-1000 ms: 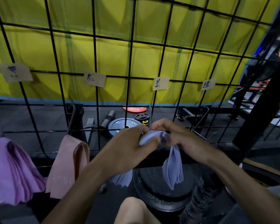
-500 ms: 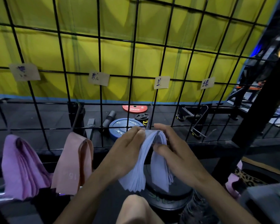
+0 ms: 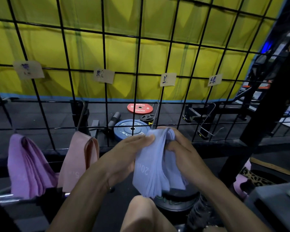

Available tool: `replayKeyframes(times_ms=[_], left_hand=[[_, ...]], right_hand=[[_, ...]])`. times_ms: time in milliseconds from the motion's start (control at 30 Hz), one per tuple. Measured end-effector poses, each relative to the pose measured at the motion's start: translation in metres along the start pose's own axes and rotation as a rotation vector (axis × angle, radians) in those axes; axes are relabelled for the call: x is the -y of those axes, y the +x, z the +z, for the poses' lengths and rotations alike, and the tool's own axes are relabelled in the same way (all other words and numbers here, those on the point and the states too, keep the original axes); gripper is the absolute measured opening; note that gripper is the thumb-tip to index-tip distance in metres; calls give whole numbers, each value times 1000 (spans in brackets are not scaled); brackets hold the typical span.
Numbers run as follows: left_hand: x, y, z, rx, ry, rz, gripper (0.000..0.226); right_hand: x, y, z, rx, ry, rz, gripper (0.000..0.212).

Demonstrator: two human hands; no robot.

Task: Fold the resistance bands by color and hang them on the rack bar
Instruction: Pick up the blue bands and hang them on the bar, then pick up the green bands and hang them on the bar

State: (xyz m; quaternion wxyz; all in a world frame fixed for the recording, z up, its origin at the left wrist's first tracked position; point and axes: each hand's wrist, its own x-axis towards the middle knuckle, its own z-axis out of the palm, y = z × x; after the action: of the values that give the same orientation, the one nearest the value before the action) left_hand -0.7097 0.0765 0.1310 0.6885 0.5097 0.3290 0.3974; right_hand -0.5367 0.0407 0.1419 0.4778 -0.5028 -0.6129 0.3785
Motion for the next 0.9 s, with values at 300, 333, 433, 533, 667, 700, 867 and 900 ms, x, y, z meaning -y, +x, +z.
replayKeyframes(times_ms=[300, 333, 433, 533, 667, 700, 867, 900], left_hand=[[13, -6, 1, -11, -84, 55, 45], [15, -6, 1, -23, -69, 60, 43], [21, -10, 0, -49, 31, 64, 37], [27, -14, 0, -100, 149, 80, 33], [34, -17, 0, -145, 253, 166, 30], [35, -18, 0, -140, 276, 181, 31], [37, -30, -6, -82, 677, 200, 37], [40, -33, -9, -82, 824, 178, 36]], right_hand=[[1, -4, 6, 11, -168, -50, 21], [1, -4, 5, 9, -219, -61, 19], [-5, -5, 1, 31, -244, -63, 21], [-15, -10, 1, 22, -243, -39, 30], [-28, -17, 5, 14, -165, -94, 24], [-29, -17, 5, 6, -138, -102, 23], [-39, -19, -8, -19, -90, -89, 25], [-42, -20, -9, -21, -99, -80, 27]])
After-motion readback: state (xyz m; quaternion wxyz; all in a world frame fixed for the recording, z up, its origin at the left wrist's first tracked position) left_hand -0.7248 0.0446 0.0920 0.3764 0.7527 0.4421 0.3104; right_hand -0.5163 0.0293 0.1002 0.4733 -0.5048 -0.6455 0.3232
